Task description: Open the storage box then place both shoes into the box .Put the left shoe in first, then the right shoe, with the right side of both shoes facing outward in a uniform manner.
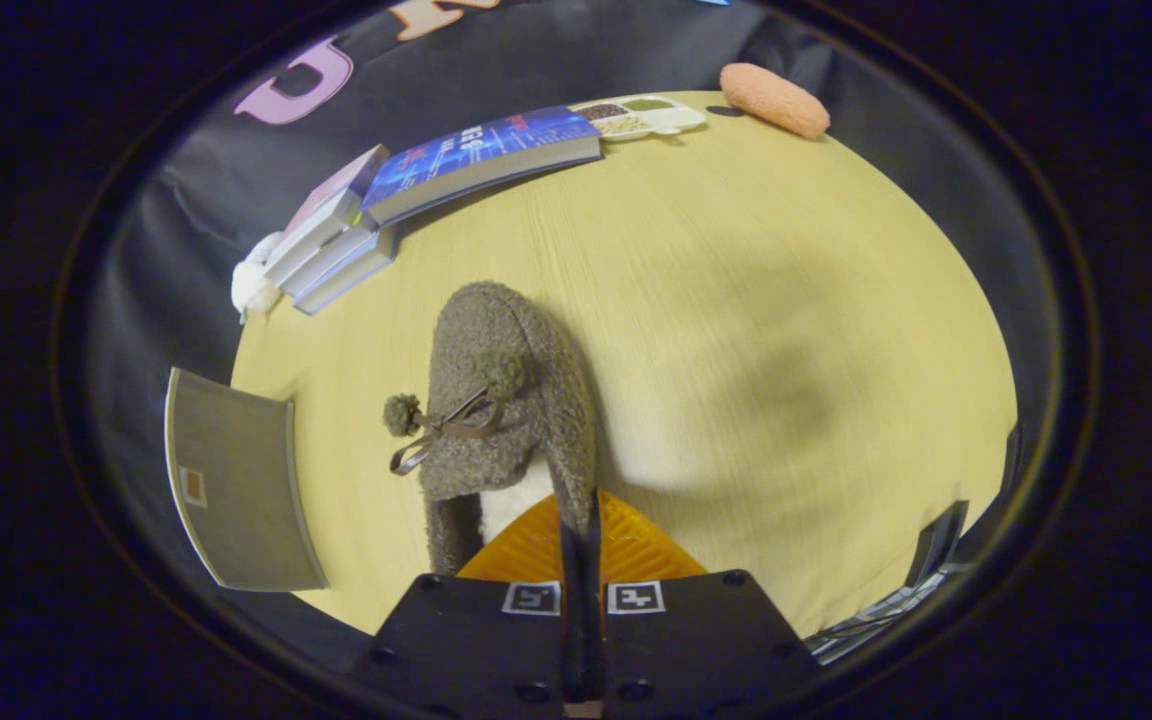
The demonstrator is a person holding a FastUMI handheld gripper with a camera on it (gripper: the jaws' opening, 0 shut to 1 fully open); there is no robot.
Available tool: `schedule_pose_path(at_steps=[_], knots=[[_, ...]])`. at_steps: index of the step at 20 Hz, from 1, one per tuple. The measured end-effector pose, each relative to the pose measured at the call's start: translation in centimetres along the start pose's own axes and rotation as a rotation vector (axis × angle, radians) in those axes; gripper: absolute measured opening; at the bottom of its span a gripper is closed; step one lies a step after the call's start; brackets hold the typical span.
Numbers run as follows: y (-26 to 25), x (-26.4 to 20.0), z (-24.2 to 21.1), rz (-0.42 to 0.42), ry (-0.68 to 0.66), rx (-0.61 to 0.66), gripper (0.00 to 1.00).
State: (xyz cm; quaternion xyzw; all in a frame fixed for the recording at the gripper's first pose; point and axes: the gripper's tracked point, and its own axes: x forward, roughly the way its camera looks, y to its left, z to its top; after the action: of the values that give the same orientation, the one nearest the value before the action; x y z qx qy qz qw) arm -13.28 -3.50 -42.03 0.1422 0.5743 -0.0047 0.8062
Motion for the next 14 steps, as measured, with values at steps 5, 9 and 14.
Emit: schedule_pose_path(at_steps=[5,9,14], knots=[[2.9,-2.3,0.2,0.012,-0.058,0.116,0.03],[7.0,-4.3,-0.8,0.007,-0.11,0.192,0.03],[15.2,-7.9,-2.0,0.09,-0.168,0.25,0.03]])
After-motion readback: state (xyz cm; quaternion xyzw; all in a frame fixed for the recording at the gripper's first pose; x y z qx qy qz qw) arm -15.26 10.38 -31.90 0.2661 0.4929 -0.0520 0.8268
